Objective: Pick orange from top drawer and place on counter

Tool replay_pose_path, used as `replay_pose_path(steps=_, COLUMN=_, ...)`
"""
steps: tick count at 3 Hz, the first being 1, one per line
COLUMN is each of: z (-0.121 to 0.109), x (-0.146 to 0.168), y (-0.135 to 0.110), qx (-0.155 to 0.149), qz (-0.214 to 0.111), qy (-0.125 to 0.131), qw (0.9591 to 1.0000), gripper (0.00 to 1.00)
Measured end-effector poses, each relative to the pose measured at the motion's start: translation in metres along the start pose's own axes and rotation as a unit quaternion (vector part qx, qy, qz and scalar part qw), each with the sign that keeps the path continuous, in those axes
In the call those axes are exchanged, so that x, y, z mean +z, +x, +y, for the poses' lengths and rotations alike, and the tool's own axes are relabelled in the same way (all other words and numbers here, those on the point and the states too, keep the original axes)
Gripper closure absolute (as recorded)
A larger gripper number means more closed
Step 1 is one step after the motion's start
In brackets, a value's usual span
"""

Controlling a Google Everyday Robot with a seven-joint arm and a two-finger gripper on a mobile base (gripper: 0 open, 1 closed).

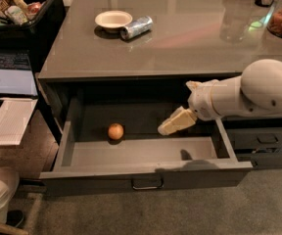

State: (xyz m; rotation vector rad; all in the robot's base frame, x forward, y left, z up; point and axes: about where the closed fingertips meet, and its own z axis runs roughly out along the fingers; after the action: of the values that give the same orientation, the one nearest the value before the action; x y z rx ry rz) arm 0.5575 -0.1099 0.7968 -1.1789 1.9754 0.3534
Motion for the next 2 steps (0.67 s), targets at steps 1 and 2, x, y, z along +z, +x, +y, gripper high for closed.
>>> replay_pose_path(steps=1, z=-0.009, x=0.043, y=-0.015, qx=-0.012, qz=-0.034, qy=-0.012, qw=0.9993, gripper=0.0)
replay_pose_path(steps=2, z=-0.005, x=0.081, y=-0.018, qx=-0.033, qz=-0.028, qy=-0.046, qw=0.998, gripper=0.0)
